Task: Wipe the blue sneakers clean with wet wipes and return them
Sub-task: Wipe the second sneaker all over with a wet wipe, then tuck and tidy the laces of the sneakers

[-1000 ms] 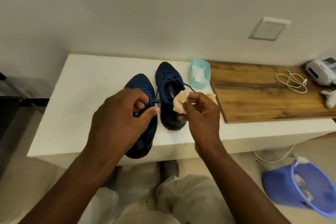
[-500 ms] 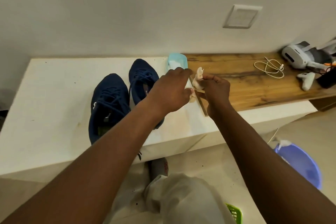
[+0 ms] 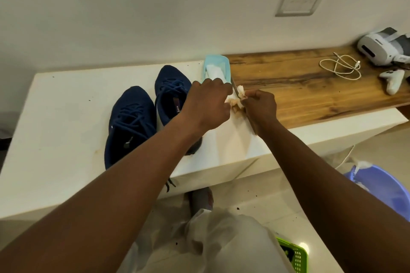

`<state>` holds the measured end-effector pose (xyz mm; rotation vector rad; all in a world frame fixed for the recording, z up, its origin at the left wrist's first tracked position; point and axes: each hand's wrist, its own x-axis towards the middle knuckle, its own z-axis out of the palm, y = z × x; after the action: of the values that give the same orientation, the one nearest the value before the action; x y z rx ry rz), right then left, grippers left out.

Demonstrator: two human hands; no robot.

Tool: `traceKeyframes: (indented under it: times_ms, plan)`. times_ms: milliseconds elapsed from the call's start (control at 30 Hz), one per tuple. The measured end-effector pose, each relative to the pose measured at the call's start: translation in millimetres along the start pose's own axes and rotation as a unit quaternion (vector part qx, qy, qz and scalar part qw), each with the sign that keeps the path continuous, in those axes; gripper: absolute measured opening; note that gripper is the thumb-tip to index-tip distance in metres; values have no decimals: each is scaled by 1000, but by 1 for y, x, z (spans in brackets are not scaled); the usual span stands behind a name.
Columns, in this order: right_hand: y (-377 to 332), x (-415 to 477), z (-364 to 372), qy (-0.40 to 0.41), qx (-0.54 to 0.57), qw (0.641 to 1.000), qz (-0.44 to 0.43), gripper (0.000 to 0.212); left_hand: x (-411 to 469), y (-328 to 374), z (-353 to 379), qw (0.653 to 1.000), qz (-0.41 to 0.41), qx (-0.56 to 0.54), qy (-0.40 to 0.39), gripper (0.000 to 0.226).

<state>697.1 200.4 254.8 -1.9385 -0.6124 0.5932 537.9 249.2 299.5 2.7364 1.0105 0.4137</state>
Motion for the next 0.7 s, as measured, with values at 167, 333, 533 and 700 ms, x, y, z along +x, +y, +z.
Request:
traceKeyframes:
  times_ms: [167, 333, 533, 700]
  plan:
    - [-22, -32, 6, 35, 8, 997, -62, 17, -51, -35, -48, 985, -110, -108, 75, 30]
    - [-52, -113, 39, -72, -12, 976, -208, 13, -123, -87, -84, 951, -264, -159, 26, 46]
    - [-64, -180, 96, -245, -238, 899, -273, 42, -179, -112, -79, 931, -274, -236, -36, 68]
    - [-74, -184, 103, -215, -286, 908, -216, 44, -190, -123, -61, 926, -248, -256, 125, 28]
